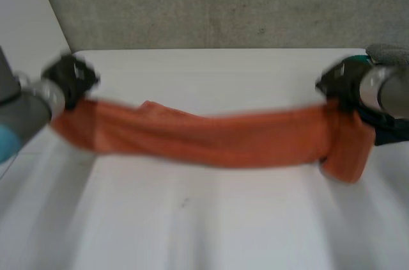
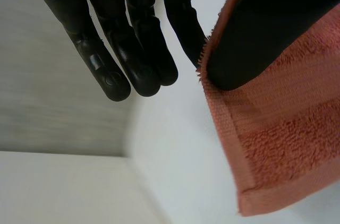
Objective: Fold the laundry.
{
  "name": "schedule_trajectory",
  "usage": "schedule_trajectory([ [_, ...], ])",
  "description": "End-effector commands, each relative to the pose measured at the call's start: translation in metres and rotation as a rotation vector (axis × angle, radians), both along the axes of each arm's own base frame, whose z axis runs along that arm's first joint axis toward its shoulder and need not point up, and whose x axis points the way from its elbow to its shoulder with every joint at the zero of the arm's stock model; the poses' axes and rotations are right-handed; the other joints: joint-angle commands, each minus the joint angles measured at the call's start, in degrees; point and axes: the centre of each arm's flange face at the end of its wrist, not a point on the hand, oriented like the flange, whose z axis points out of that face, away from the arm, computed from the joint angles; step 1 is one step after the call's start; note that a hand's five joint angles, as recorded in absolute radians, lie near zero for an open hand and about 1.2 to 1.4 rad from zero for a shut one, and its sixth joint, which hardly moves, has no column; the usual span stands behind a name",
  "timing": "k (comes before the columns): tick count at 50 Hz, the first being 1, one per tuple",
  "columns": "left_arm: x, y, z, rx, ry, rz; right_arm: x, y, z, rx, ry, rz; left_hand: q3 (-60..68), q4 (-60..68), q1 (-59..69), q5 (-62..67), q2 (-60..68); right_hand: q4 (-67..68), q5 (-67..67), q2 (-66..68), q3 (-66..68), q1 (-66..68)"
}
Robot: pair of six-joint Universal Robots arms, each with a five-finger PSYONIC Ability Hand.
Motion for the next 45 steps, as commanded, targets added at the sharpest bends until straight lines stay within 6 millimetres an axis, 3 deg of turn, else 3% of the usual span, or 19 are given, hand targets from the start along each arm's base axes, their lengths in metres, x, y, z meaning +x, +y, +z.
schedule_trajectory([
  [1,-0.025,-0.031,0.145,-0.486,0.393,0.009,0.029,-0.055,0.101,-0.527,-0.475,-0.030,11.6,11.1,13.4,13.7,11.4,11.6,12.7,13.1,12.2,18.1],
  [3,-0.021,-0.031,0.174,-0.582,0.496,0.019,0.028,-0.059,0.122,-0.626,-0.596,-0.025,11.6,11.1,13.4,13.7,11.4,11.6,12.7,13.1,12.2,18.1],
  [4,-0.017,-0.029,0.199,-0.676,0.598,0.028,0.026,-0.060,0.144,-0.723,-0.715,-0.019,11.6,11.1,13.4,13.7,11.4,11.6,12.7,13.1,12.2,18.1],
  [8,-0.011,-0.027,0.233,-0.831,0.766,0.020,0.015,-0.057,0.180,-0.931,-0.929,0.003,11.6,11.1,13.4,13.7,11.4,11.6,12.7,13.1,12.2,18.1],
  [11,-0.012,-0.027,0.235,-0.845,0.757,0.011,0.013,-0.056,0.181,-0.983,-0.933,0.013,11.6,11.1,13.4,13.7,11.4,11.6,12.7,13.1,12.2,18.1],
  [15,-0.015,-0.031,0.221,-0.780,0.719,0.013,0.029,-0.051,0.160,-0.895,-0.868,0.044,11.6,11.1,13.4,13.7,11.4,11.6,12.7,13.1,12.2,18.1],
  [20,-0.011,-0.049,0.163,-0.603,0.670,0.068,0.044,-0.051,0.111,-0.705,-0.747,0.051,11.6,11.1,13.4,13.7,11.4,11.6,12.7,13.1,12.2,18.1],
  [21,-0.011,-0.053,0.143,-0.548,0.654,0.082,0.045,-0.052,0.101,-0.673,-0.732,0.046,11.6,11.1,13.4,13.7,11.4,11.6,12.7,13.1,12.2,18.1],
  [24,-0.012,-0.055,0.109,-0.454,0.625,0.097,0.049,-0.053,0.058,-0.529,-0.654,0.018,11.6,11.1,13.4,13.7,11.4,11.6,12.7,13.1,12.2,18.1],
  [25,-0.015,-0.054,0.085,-0.387,0.605,0.094,0.050,-0.052,0.033,-0.449,-0.605,0.002,11.6,11.1,13.4,13.7,11.4,11.6,12.7,13.1,12.2,18.1],
  [27,-0.018,-0.052,0.061,-0.322,0.587,0.084,0.054,-0.047,0.008,-0.368,-0.557,-0.005,11.6,11.1,13.4,13.7,11.4,11.6,12.7,13.1,12.2,18.1],
  [28,-0.020,-0.050,0.048,-0.290,0.578,0.079,0.056,-0.043,-0.005,-0.327,-0.530,-0.007,11.6,11.1,13.4,13.7,11.4,11.6,12.7,13.1,12.2,18.1],
  [29,-0.023,-0.047,0.022,-0.227,0.557,0.068,0.057,-0.036,-0.031,-0.250,-0.473,-0.012,11.6,11.1,13.4,13.7,11.4,11.6,12.7,13.1,12.2,18.1],
  [32,-0.025,-0.041,-0.011,-0.154,0.533,0.061,0.055,-0.022,-0.069,-0.129,-0.383,-0.019,11.6,11.1,13.4,13.7,11.4,11.6,12.7,13.1,12.2,18.1],
  [33,-0.026,-0.036,-0.029,-0.115,0.518,0.058,0.054,-0.013,-0.090,-0.065,-0.331,-0.021,11.6,11.1,13.4,13.7,11.4,11.6,12.7,13.1,12.2,18.1],
  [36,-0.023,-0.028,-0.051,-0.071,0.494,0.064,0.051,0.000,-0.110,0.004,-0.267,-0.016,11.6,11.1,13.4,13.7,11.4,11.6,12.7,13.1,12.2,18.1],
  [38,-0.021,-0.025,-0.055,-0.064,0.487,0.067,0.047,0.006,-0.118,0.037,-0.234,-0.024,11.6,11.1,13.4,13.7,11.4,11.6,12.7,13.1,12.2,18.1],
  [42,-0.016,-0.022,-0.054,-0.064,0.477,0.073,0.042,0.007,-0.113,0.055,-0.239,-0.048,11.6,11.1,13.4,13.7,11.4,11.6,12.7,13.1,12.2,18.1],
  [45,-0.014,-0.022,-0.049,-0.075,0.474,0.073,0.040,0.007,-0.109,0.078,-0.250,-0.064,11.6,11.1,13.4,13.7,11.4,1.9,3.0,3.3,2.5,8.3],
])
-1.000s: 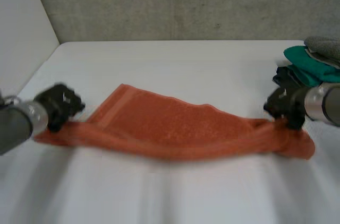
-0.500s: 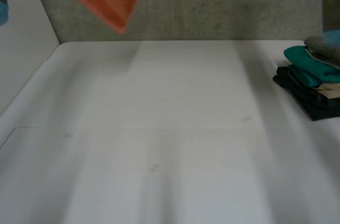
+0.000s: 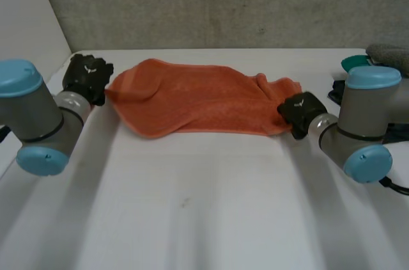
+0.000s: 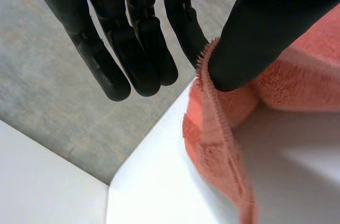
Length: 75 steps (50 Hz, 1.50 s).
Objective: Fold the laundry.
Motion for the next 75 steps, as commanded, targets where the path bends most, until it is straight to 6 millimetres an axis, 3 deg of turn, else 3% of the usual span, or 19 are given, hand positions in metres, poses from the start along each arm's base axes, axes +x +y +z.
schedule_trajectory([
  [1,0.008,0.003,0.007,-0.016,-0.011,0.010,-0.007,0.002,0.009,0.042,-0.007,-0.028,11.6,11.1,13.4,13.7,11.4,-0.3,-0.2,1.1,0.0,3.7],
  [15,0.019,-0.002,0.015,-0.032,-0.002,0.037,0.005,-0.013,0.010,-0.053,0.004,0.004,11.6,11.1,13.4,13.7,11.4,-6.1,-6.0,-4.6,-5.8,-2.1],
  [18,0.020,-0.003,0.012,-0.022,-0.010,0.038,0.005,-0.017,0.007,-0.075,-0.002,0.004,11.6,11.1,13.4,13.7,11.4,8.0,8.1,9.5,8.3,12.0],
  [22,0.019,0.002,0.006,0.012,-0.035,0.032,0.002,-0.014,0.010,-0.067,0.002,-0.003,11.6,11.1,13.4,13.7,11.4,11.6,11.7,13.1,11.9,15.6],
  [26,0.020,0.012,0.002,0.061,-0.129,0.021,-0.013,0.003,0.021,0.005,0.044,-0.018,11.6,11.1,13.4,13.7,11.4,11.6,11.7,13.1,11.9,15.6],
  [30,0.025,0.042,-0.003,0.179,-0.312,-0.011,-0.045,0.032,0.038,0.137,0.202,-0.030,11.6,11.1,13.4,13.7,11.4,11.6,11.7,13.1,11.9,15.6],
  [35,0.043,0.106,-0.007,0.429,-0.583,-0.112,-0.085,0.085,0.049,0.332,0.439,0.046,11.6,11.1,13.4,13.7,11.4,11.6,11.7,13.1,11.9,15.6],
  [39,0.051,0.144,-0.006,0.567,-0.674,-0.208,-0.095,0.102,0.053,0.293,0.524,0.116,11.6,11.1,13.4,13.7,11.4,11.6,11.7,13.1,11.9,15.6],
  [44,0.043,0.160,0.000,0.547,-0.679,-0.276,-0.099,0.108,0.055,0.277,0.530,0.143,11.6,11.1,13.4,13.7,11.4,11.6,11.7,13.1,11.9,15.6],
  [49,0.036,0.143,0.001,0.489,-0.667,-0.245,-0.095,0.094,0.055,0.250,0.474,0.126,11.6,11.1,13.4,13.7,11.4,11.6,11.7,13.1,11.9,15.6],
  [53,0.034,0.108,-0.001,0.420,-0.664,-0.167,-0.086,0.071,0.054,0.189,0.418,0.074,11.6,11.1,13.4,13.7,11.4,11.6,11.7,13.1,11.9,15.6],
  [59,0.020,0.048,0.006,0.252,-0.607,-0.090,-0.068,0.020,0.060,0.012,0.307,-0.033,11.6,11.1,13.4,13.7,11.4,11.6,11.7,13.1,11.9,15.6],
  [64,0.005,0.001,0.045,0.026,-0.509,-0.023,-0.052,-0.025,0.091,-0.210,0.169,-0.112,11.6,11.1,13.4,13.7,11.4,11.6,11.7,13.1,11.9,15.6],
  [65,0.001,-0.012,0.068,-0.067,-0.460,0.004,-0.048,-0.039,0.110,-0.305,0.107,-0.139,11.6,11.1,13.4,13.7,11.4,11.6,11.7,13.1,11.9,15.6],
  [68,-0.003,-0.025,0.115,-0.229,-0.356,0.052,-0.043,-0.059,0.147,-0.468,-0.017,-0.186,11.6,11.1,13.4,13.7,11.4,11.6,11.7,13.1,11.9,15.6],
  [69,-0.003,-0.028,0.152,-0.345,-0.266,0.085,-0.043,-0.067,0.175,-0.579,-0.116,-0.214,11.6,11.1,13.4,13.7,11.4,11.6,11.7,13.1,11.9,15.6],
  [71,-0.001,-0.027,0.191,-0.463,-0.159,0.115,-0.043,-0.072,0.203,-0.681,-0.226,-0.234,11.6,11.1,13.4,13.7,11.4,11.6,11.7,13.1,11.9,15.6],
  [72,0.003,-0.025,0.224,-0.567,-0.060,0.140,-0.043,-0.073,0.228,-0.772,-0.332,-0.237,11.6,11.1,13.4,13.7,11.4,11.6,11.7,13.1,11.9,15.6],
  [75,0.008,-0.020,0.258,-0.685,0.074,0.148,-0.044,-0.069,0.260,-0.889,-0.475,-0.233,11.6,11.1,13.4,13.7,11.4,11.6,11.7,13.1,11.9,15.6],
])
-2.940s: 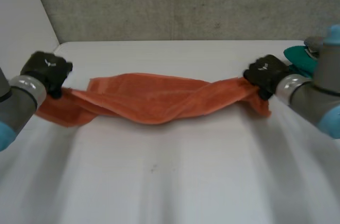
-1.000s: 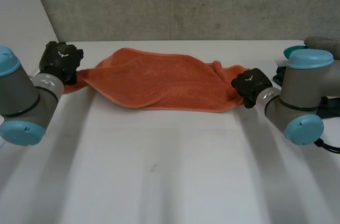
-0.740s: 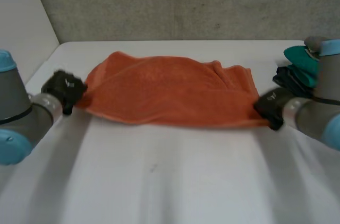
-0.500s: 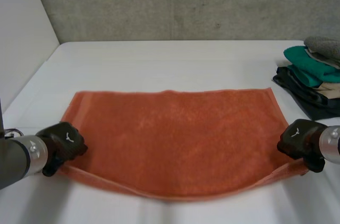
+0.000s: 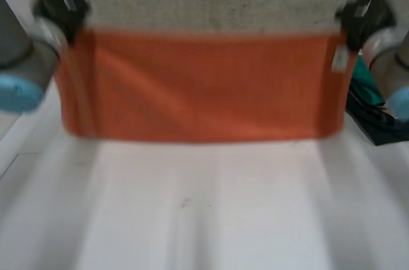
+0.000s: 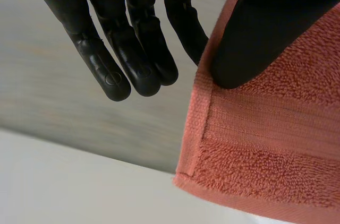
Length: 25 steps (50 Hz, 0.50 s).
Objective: Fold the laundry.
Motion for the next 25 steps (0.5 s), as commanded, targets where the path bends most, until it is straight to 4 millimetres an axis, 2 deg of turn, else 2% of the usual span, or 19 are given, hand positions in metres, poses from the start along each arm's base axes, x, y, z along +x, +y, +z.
schedule_trajectory([
  [1,0.011,0.011,0.135,-0.458,0.394,-0.060,0.001,-0.001,0.112,-0.467,-0.399,0.078,11.6,11.1,13.4,13.7,11.3,11.6,12.2,13.0,12.2,15.3],
  [4,0.011,0.011,0.143,-0.487,0.429,-0.086,0.008,0.005,0.120,-0.512,-0.433,0.114,11.6,11.1,13.4,13.7,11.3,11.6,12.2,13.0,12.2,15.3],
  [8,0.010,0.006,0.129,-0.425,0.416,-0.092,0.016,0.008,0.110,-0.479,-0.397,0.138,11.6,11.1,13.4,13.7,11.3,11.6,12.2,13.0,12.2,15.3],
  [11,0.016,-0.006,0.109,-0.363,0.411,-0.065,0.021,0.007,0.092,-0.411,-0.364,0.150,11.6,11.1,13.4,13.7,11.3,11.6,12.2,13.0,12.2,15.3],
  [15,0.021,-0.019,0.074,-0.262,0.414,-0.037,0.025,0.001,0.060,-0.308,-0.323,0.141,11.6,11.1,13.4,13.7,11.3,11.6,12.2,13.0,12.2,15.3],
  [16,0.022,-0.024,0.055,-0.208,0.412,-0.032,0.027,-0.001,0.044,-0.259,-0.301,0.139,11.6,11.1,13.4,13.7,11.3,11.6,12.2,13.0,12.2,15.3],
  [19,0.022,-0.027,0.022,-0.111,0.409,-0.018,0.031,-0.003,0.019,-0.183,-0.260,0.142,11.6,11.1,13.4,13.7,11.3,11.6,12.2,13.0,12.2,15.3],
  [20,0.021,-0.028,-0.003,-0.044,0.402,-0.012,0.033,-0.004,-0.001,-0.123,-0.232,0.143,11.6,11.1,13.4,13.7,11.3,11.6,12.2,13.0,12.2,15.3],
  [23,0.019,-0.029,-0.038,0.039,0.383,-0.014,0.035,-0.004,-0.031,-0.033,-0.185,0.139,11.6,11.1,13.4,13.7,11.3,11.6,12.2,13.0,12.2,15.3],
  [24,0.017,-0.029,-0.060,0.082,0.371,-0.022,0.034,-0.003,-0.051,0.025,-0.154,0.130,11.6,11.1,13.4,13.7,11.3,11.6,12.2,13.0,12.2,15.3],
  [25,0.017,-0.028,-0.070,0.104,0.364,-0.024,0.034,-0.002,-0.062,0.056,-0.135,0.128,11.6,11.1,13.4,13.7,11.3,11.6,12.2,13.0,12.2,15.3],
])
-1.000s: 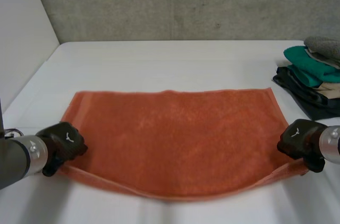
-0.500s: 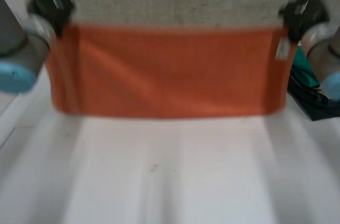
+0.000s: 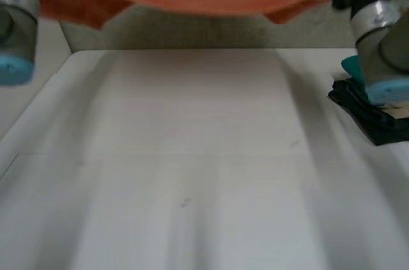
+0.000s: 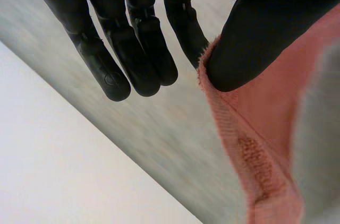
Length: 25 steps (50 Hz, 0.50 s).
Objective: Fold the laundry.
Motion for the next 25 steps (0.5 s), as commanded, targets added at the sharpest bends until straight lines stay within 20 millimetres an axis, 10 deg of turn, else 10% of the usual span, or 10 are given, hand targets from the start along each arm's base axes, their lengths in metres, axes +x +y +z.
schedule_trajectory([
  [1,-0.005,0.001,-0.098,0.224,-0.050,-0.047,0.003,0.002,-0.087,0.246,0.155,0.001,11.6,11.1,13.4,13.7,11.3,11.5,11.9,13.0,12.2,15.3],
  [11,0.001,0.049,-0.167,0.447,-0.256,-0.115,-0.018,0.042,-0.139,0.565,0.374,-0.008,11.6,11.1,13.4,13.7,11.3,11.5,11.9,13.0,12.2,15.3],
  [25,0.045,0.187,-0.150,0.875,-0.624,-0.219,-0.094,0.152,-0.113,0.947,0.832,0.081,11.6,11.1,13.4,13.7,11.3,11.5,11.9,13.0,12.2,15.3],
])
